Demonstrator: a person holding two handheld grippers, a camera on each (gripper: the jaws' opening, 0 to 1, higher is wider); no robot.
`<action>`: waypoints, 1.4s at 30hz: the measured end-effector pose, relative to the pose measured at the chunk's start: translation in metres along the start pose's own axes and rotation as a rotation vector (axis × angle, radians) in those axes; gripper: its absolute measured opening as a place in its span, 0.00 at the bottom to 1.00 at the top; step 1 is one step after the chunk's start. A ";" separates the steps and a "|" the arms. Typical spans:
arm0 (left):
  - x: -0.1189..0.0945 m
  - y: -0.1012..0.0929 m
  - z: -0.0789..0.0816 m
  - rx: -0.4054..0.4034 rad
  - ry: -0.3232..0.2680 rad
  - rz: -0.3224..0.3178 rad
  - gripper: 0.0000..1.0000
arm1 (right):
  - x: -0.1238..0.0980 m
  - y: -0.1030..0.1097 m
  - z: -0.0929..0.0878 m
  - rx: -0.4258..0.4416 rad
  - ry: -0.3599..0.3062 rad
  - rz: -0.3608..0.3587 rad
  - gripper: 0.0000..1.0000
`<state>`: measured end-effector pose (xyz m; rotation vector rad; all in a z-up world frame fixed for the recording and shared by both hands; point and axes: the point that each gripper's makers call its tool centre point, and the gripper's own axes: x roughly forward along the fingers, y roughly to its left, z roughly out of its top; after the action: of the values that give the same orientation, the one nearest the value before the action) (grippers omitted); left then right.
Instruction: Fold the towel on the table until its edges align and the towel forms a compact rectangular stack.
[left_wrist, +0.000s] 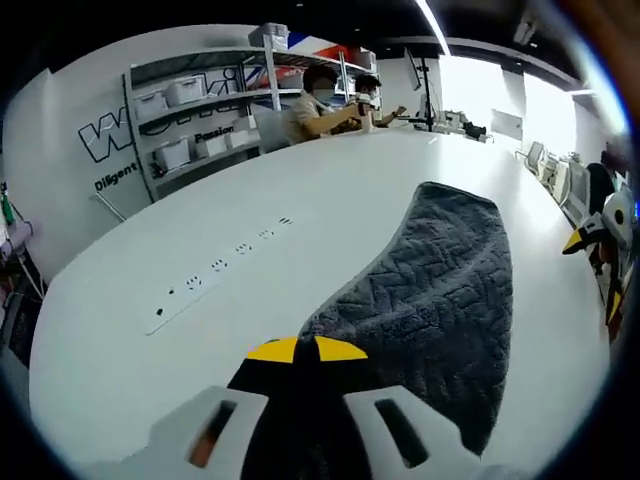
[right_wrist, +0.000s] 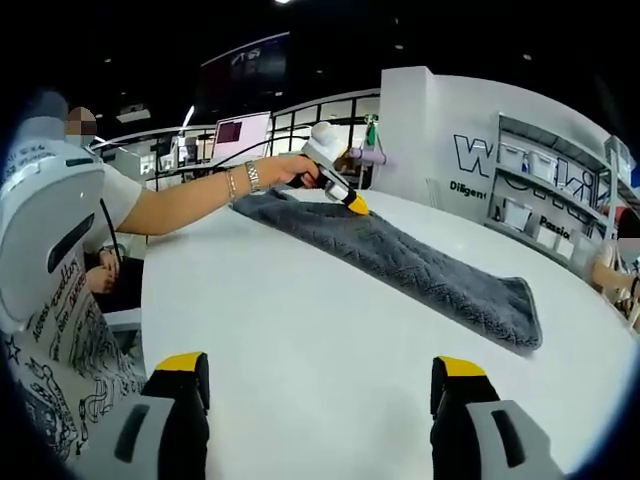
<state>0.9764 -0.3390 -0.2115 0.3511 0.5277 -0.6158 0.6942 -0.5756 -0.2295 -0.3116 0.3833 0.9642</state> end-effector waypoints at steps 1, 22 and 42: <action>0.001 0.000 -0.002 0.006 0.007 0.002 0.06 | 0.000 0.000 0.000 0.000 0.000 0.000 0.96; 0.014 -0.006 -0.020 0.015 0.003 0.010 0.16 | 0.005 0.007 -0.001 0.001 0.004 0.019 0.95; -0.056 -0.034 -0.020 -0.141 -0.115 -0.066 0.45 | 0.011 0.012 0.000 -0.011 0.020 0.038 0.95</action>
<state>0.9087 -0.3307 -0.2017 0.1641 0.4716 -0.6549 0.6897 -0.5610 -0.2352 -0.3248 0.4039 1.0013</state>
